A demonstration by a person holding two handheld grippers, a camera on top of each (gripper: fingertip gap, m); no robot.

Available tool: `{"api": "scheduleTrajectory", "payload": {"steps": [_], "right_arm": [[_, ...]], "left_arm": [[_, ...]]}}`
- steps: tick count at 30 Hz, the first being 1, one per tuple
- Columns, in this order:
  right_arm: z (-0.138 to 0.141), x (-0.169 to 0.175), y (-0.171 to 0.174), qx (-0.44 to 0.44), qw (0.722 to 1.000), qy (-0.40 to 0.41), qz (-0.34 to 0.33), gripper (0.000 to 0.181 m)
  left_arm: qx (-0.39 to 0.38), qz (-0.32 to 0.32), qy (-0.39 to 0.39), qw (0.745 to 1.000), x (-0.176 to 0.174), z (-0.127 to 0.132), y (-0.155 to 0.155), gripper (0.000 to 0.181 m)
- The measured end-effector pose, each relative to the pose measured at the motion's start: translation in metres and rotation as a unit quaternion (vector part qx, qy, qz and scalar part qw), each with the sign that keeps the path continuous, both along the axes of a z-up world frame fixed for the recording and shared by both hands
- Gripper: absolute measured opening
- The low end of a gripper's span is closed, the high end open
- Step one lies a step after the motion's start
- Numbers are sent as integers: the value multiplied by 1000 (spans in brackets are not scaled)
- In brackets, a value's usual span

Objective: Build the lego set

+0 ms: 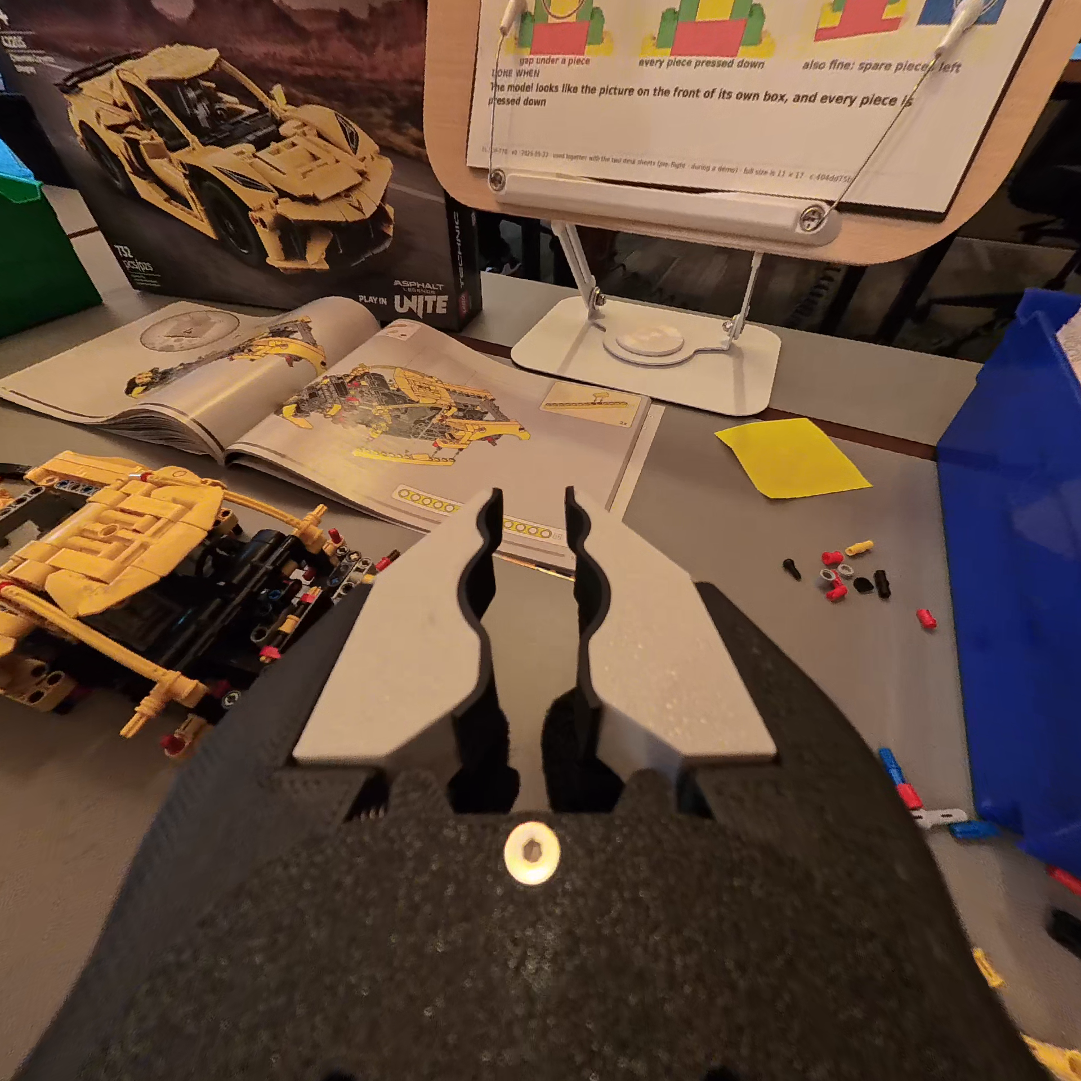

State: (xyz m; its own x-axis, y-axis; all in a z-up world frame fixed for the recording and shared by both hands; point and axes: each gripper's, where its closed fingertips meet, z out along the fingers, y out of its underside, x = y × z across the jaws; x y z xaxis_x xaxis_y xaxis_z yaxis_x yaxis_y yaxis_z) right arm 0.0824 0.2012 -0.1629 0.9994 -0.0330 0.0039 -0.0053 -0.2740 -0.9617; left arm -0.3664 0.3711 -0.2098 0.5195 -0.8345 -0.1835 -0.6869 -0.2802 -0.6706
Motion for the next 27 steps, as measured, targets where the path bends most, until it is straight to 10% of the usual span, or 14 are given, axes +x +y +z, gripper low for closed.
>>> {"api": "scheduleTrajectory", "payload": {"steps": [11,18,27], "right_arm": [[-8,0,2,-16,1000,14,7,19],[-12,0,3,-21,1000,15,8,18],[-16,-1,4,-31,999,10,12,16]], "left_arm": [[-79,219,40,972,-54,-51,17,24],[-85,63,-32,994,-23,-18,-20,36],[-181,15,-22,983,-13,-44,-46,20]]}}
